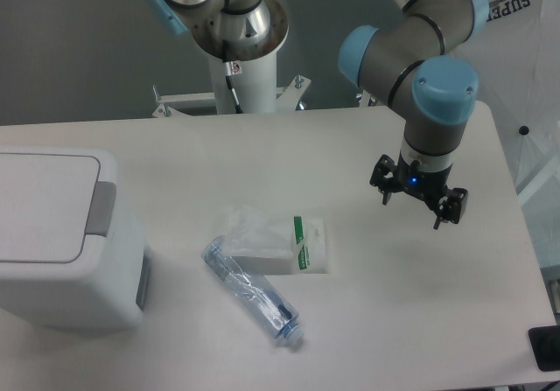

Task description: Open the trash can

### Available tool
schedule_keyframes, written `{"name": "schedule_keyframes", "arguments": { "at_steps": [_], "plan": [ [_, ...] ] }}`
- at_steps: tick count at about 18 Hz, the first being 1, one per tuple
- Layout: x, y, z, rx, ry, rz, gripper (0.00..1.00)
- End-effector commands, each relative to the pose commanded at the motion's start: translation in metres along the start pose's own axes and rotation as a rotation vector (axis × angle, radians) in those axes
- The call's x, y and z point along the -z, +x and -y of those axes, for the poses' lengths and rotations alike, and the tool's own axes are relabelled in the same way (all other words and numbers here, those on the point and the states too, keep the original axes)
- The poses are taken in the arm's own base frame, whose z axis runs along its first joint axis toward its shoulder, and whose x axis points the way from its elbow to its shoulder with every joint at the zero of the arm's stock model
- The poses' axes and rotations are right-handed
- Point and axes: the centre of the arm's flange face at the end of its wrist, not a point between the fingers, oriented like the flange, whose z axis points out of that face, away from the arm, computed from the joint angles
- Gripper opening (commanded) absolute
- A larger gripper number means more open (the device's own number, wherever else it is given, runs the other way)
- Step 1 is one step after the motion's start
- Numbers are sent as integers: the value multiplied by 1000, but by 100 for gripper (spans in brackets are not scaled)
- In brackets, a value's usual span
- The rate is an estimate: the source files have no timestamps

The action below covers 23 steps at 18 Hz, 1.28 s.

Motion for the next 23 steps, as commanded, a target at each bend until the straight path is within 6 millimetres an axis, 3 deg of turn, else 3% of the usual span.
{"name": "schedule_keyframes", "arguments": {
  "at_steps": [3,8,12,19,23],
  "plan": [
    [9,12,8,108,38,3,100],
    [16,29,38,131,69,-3,100],
    [48,45,72,246,170,-13,100],
    [83,66,123,432,265,-44,100],
    [105,91,165,515,299,-56,100]
  ]
}}
